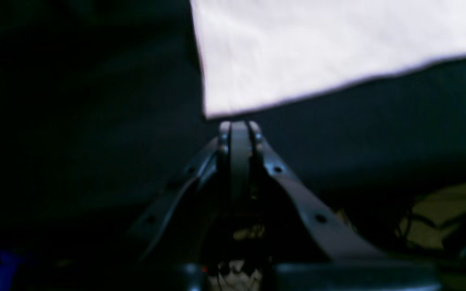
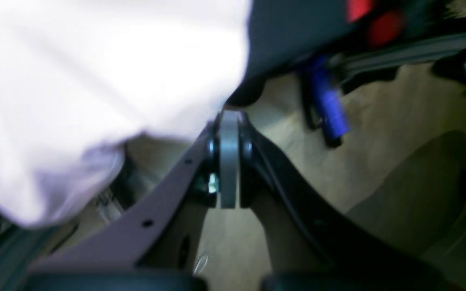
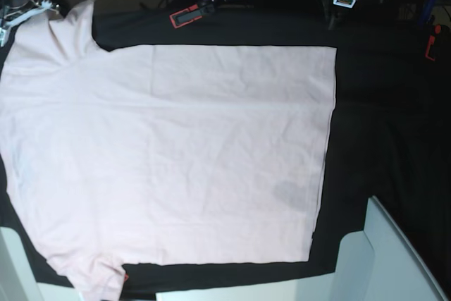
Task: Fold the T-shirt properly
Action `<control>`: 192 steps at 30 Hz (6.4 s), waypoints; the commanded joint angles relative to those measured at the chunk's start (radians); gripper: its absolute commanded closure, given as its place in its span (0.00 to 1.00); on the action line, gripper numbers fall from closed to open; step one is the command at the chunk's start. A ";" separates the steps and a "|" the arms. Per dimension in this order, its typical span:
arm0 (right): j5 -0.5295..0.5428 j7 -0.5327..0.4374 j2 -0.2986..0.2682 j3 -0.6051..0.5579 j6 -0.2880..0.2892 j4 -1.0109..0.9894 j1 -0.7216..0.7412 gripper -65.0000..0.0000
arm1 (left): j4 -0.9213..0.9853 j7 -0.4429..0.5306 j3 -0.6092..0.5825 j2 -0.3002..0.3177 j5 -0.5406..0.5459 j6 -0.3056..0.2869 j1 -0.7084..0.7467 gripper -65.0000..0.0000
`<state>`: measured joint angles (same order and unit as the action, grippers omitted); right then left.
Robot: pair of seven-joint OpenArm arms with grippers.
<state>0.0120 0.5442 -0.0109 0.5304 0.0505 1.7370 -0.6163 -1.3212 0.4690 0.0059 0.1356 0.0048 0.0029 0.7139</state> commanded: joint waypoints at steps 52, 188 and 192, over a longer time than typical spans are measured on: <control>0.329 0.399 -0.172 0.589 0.648 -0.440 0.418 0.17 | -0.040 0.024 0.047 0.017 0.002 0.009 -0.029 1.00; 0.323 0.400 -0.116 0.503 0.648 -0.613 0.487 1.00 | 0.099 -0.215 0.038 0.025 0.489 -0.246 -0.191 0.41; 0.323 0.400 -0.116 0.503 0.648 -0.613 0.487 1.00 | 0.141 -0.215 0.007 0.025 0.489 -0.246 -0.222 0.41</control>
<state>0.3607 0.9108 -0.1284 1.0382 0.6922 1.1229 -0.1253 -1.1740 0.2581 0.0120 0.1555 0.4908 -0.2390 0.4847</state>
